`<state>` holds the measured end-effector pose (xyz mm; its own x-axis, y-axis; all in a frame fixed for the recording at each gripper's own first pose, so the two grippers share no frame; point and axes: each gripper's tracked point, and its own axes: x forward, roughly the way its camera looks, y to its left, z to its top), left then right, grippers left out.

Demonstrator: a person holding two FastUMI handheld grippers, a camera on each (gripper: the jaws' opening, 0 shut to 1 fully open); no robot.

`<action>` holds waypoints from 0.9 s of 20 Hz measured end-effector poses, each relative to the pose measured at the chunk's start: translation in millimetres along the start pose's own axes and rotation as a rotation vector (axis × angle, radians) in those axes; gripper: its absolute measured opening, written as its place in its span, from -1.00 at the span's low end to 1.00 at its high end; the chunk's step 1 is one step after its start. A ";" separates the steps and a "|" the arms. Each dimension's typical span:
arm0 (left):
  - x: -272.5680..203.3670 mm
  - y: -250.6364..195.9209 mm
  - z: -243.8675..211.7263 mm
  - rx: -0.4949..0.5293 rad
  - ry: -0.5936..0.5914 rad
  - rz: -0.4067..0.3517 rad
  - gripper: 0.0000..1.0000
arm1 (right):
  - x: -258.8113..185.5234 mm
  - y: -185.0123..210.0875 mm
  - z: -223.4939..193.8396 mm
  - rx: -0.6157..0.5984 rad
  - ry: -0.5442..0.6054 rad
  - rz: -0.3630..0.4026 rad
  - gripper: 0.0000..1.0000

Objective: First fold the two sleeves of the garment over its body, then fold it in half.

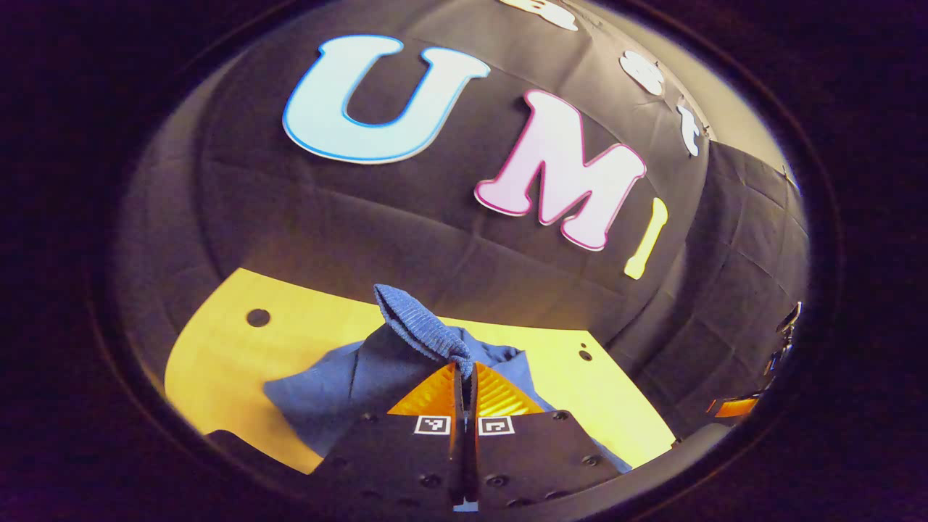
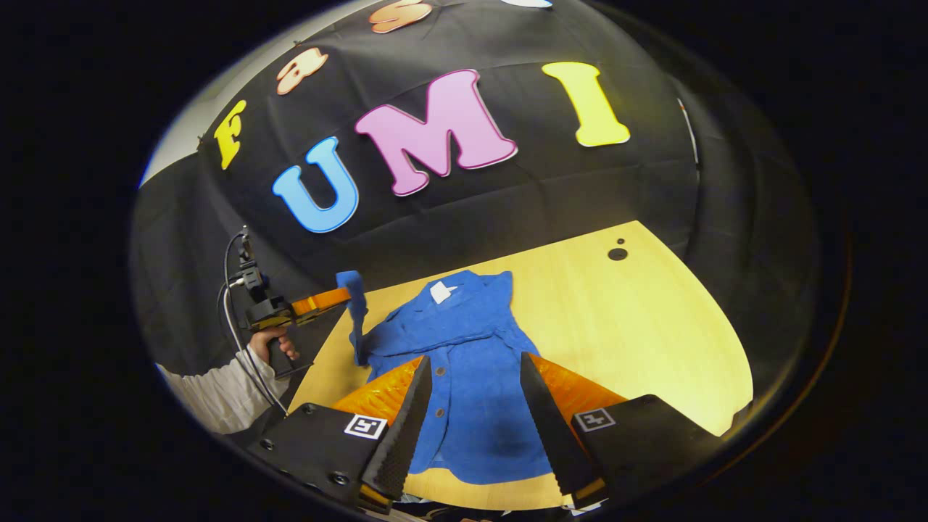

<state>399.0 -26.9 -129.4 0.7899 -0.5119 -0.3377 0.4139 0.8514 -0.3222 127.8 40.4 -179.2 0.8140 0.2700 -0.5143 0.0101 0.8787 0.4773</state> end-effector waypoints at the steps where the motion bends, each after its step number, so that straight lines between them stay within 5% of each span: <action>1: 19.8 -19.5 -5.7 0.013 0.022 -0.025 -1.00 | -4.5 -12.1 -1.6 0.011 0.001 -0.018 0.58; 7: 107.9 -61.3 -75.5 0.060 0.325 -0.041 -1.00 | -15.4 -65.8 -5.7 0.074 0.016 -0.083 0.58; 12: 120.1 -65.2 -68.8 0.041 0.377 -0.076 -0.93 | -5.6 -79.6 -3.4 0.092 0.036 -0.082 0.58; 13: 121.7 -67.9 -67.3 0.049 0.386 -0.079 -0.55 | -4.7 -77.8 -3.3 0.091 0.038 -0.079 0.58; 15: 122.5 -61.7 -67.3 0.110 0.350 -0.025 0.60 | -0.3 -76.8 -4.3 0.088 0.047 -0.069 0.58; 16: 119.5 -57.7 -61.6 0.134 0.324 -0.002 0.76 | 4.5 -76.6 -5.5 0.087 0.054 -0.065 0.58; 18: 104.6 -55.9 -53.2 0.137 0.311 0.013 0.67 | 12.4 -75.4 -11.0 0.082 0.073 -0.063 0.58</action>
<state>434.5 -134.1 -193.7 0.6283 -0.4937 -0.6013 0.4785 0.8546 -0.2017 130.7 -18.2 -229.4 0.7657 0.2459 -0.5944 0.1097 0.8606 0.4973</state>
